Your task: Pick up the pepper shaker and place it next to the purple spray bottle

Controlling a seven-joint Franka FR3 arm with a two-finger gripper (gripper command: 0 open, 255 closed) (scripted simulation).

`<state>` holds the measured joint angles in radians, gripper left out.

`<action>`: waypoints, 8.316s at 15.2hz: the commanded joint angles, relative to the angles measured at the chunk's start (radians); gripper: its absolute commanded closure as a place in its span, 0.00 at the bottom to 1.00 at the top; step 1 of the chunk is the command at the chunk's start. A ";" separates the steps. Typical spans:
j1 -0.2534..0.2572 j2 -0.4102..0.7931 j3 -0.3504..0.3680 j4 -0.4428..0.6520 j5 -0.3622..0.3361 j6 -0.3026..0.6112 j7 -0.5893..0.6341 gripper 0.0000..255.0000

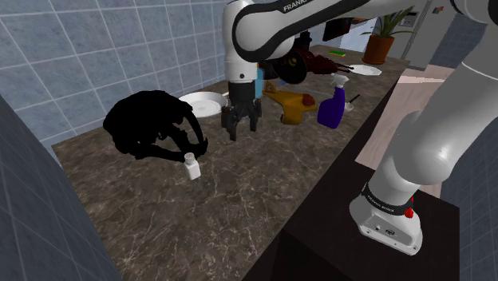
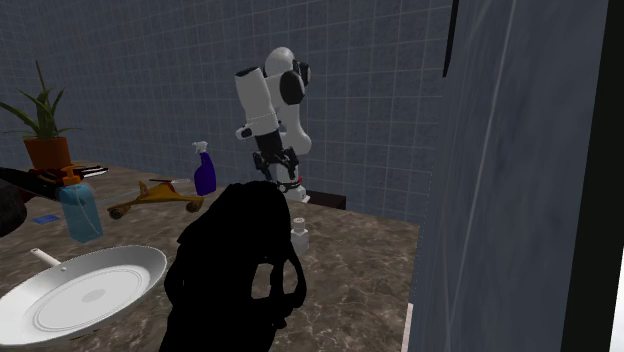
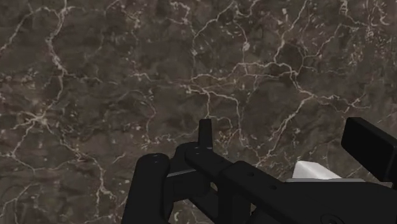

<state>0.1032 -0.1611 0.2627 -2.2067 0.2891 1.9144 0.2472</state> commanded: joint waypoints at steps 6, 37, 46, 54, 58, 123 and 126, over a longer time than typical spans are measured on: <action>0.042 0.258 0.057 0.204 -0.066 0.088 0.148 0.00; 0.116 0.512 0.067 0.376 -0.154 0.191 0.273 1.00; 0.119 0.494 0.070 0.445 -0.155 0.106 0.290 1.00; 0.115 0.459 0.073 0.507 -0.149 0.012 0.302 1.00; 0.114 0.447 0.074 0.544 -0.148 -0.037 0.309 1.00; -0.161 -0.216 -0.209 0.352 -0.097 -0.597 -0.164 1.00; -0.184 -0.260 -0.258 0.315 -0.127 -0.617 -0.234 1.00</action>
<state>-0.0728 -0.4107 0.0215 -1.8914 0.1727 1.3127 0.0370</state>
